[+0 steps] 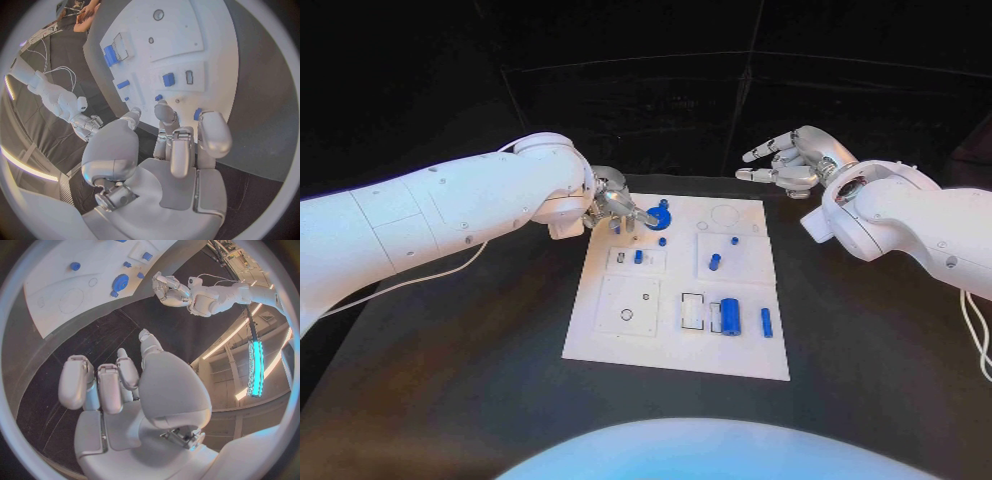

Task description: Assemble the parts on the task board

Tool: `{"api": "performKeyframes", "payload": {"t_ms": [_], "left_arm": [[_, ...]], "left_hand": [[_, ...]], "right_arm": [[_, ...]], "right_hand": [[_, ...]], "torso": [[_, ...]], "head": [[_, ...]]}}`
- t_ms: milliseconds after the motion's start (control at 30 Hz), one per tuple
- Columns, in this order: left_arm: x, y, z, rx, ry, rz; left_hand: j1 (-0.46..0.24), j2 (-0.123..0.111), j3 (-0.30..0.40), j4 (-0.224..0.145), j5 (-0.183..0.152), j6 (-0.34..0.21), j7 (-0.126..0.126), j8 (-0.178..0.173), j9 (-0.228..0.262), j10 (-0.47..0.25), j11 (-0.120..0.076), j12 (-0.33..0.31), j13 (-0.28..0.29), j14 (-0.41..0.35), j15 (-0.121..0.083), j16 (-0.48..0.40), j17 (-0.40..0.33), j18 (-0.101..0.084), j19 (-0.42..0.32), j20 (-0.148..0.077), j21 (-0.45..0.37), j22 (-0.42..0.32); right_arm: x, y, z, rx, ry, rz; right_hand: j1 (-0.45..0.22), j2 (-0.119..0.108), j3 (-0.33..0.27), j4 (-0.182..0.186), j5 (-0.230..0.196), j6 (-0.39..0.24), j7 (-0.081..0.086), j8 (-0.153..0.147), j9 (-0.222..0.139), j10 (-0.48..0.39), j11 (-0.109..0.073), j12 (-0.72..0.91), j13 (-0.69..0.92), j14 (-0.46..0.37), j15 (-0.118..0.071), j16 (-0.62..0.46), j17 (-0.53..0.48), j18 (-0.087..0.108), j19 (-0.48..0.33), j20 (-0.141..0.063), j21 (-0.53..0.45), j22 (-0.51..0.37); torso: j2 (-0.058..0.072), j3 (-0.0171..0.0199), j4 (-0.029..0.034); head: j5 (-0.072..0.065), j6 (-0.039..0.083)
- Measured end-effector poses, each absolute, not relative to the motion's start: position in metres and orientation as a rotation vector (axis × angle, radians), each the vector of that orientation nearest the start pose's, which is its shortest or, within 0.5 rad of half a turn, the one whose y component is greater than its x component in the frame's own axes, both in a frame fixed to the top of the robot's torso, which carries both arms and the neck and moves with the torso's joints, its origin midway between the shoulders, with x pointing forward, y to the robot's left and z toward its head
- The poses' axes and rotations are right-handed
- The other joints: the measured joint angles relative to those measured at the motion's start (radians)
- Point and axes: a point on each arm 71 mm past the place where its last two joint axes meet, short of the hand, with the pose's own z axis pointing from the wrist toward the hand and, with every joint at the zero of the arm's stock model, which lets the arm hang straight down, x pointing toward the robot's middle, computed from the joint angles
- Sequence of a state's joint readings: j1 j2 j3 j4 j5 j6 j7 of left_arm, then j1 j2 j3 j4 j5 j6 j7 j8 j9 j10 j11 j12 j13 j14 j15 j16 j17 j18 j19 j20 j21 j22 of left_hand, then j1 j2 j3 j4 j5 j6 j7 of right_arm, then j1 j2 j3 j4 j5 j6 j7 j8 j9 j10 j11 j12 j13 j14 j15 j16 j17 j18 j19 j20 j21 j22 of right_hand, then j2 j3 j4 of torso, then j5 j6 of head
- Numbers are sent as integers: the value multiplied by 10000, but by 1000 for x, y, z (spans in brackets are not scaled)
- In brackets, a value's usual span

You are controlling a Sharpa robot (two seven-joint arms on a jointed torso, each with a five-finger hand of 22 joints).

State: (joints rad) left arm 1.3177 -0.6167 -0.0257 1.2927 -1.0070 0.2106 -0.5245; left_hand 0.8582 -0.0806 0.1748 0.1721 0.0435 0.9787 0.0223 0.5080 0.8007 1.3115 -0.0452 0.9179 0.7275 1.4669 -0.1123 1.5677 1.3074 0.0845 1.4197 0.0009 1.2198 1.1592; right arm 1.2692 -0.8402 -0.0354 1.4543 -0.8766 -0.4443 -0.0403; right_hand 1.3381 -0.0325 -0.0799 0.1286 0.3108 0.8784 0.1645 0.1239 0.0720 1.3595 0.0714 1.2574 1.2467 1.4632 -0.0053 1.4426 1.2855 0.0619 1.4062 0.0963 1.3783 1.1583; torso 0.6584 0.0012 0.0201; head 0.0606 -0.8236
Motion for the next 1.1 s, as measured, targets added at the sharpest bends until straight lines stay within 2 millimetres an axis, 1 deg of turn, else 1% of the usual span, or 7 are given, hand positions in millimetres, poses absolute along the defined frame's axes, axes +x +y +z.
{"api": "performKeyframes", "payload": {"t_ms": [133,267,333,400,633,867,1100], "left_arm": [[540,169,-164,-1861,22668,-4499],[550,175,-157,-2110,22499,-4315],[557,178,-157,-2291,22459,-4158],[563,179,-157,-2442,22435,-4020],[581,182,-162,-2776,22550,-3505],[590,189,-176,-2932,22837,-2937],[594,194,-187,-2953,23082,-2558]], "left_hand": [[906,190,-126,-253,0,-401,230,-413,-345,-281,172,-170,-264,-9,155,0,0,0,-140,124,-241,-233],[1568,401,-274,-416,31,-764,463,-914,-861,-869,372,-754,-982,-17,343,-43,0,0,-272,240,-480,-450],[1777,507,-338,-469,31,-983,563,-1225,-1188,-989,491,-815,-1084,1,434,-52,0,0,-312,289,-500,-492],[1833,563,-449,-410,31,-1015,596,-1395,-1428,-1022,525,-816,-1124,0,433,-52,0,1,-273,352,-500,-492],[1879,609,-844,-256,31,-726,633,-1469,-1844,-1022,525,-739,-1180,-35,467,-52,0,0,-237,388,-500,-400],[1621,509,-1599,266,31,-475,526,-1470,-2082,-947,450,-581,-1202,-35,467,-52,0,1,-237,388,-499,-323],[1669,560,-1870,442,31,-340,465,-1470,-2175,-947,450,-542,-1220,-36,467,-28,0,1,-238,387,-441,-255]], "right_arm": [[516,-231,-152,4445,15908,8538],[517,-231,-153,4446,15920,8537],[517,-230,-153,4440,15928,8548],[517,-230,-153,4436,15934,8555],[517,-229,-153,4420,15960,8584],[517,-228,-153,4412,15972,8603],[517,-227,-153,4398,15980,8627]], "right_hand": [[0,0,0,0,0,0,0,0,0,0,0,0,0,0,0,0,0,0,0,0,0,0],[0,0,-26,26,0,0,0,0,0,0,0,0,0,0,0,0,0,1,0,0,0,1],[0,0,-26,26,0,0,0,0,0,0,0,0,1,0,0,0,0,0,0,0,0,1],[0,0,-26,26,0,0,0,0,0,0,0,0,1,0,0,0,0,0,0,0,0,1],[0,0,-26,26,0,0,0,0,-8,0,0,0,1,0,0,0,0,0,0,0,0,2],[0,0,-26,26,0,0,0,0,-8,0,0,0,2,0,0,0,0,0,0,0,0,2],[0,0,-26,26,0,0,0,0,-7,0,0,0,-11,0,0,0,-9,1,0,0,0,2]], "torso": [[4,-1,1],[4,0,6],[4,1,6],[5,2,6],[23,-5,-16],[30,-10,-22],[29,-10,-22]], "head": [[3,59],[16,122],[26,151],[50,200],[82,301],[106,288],[130,272]]}}
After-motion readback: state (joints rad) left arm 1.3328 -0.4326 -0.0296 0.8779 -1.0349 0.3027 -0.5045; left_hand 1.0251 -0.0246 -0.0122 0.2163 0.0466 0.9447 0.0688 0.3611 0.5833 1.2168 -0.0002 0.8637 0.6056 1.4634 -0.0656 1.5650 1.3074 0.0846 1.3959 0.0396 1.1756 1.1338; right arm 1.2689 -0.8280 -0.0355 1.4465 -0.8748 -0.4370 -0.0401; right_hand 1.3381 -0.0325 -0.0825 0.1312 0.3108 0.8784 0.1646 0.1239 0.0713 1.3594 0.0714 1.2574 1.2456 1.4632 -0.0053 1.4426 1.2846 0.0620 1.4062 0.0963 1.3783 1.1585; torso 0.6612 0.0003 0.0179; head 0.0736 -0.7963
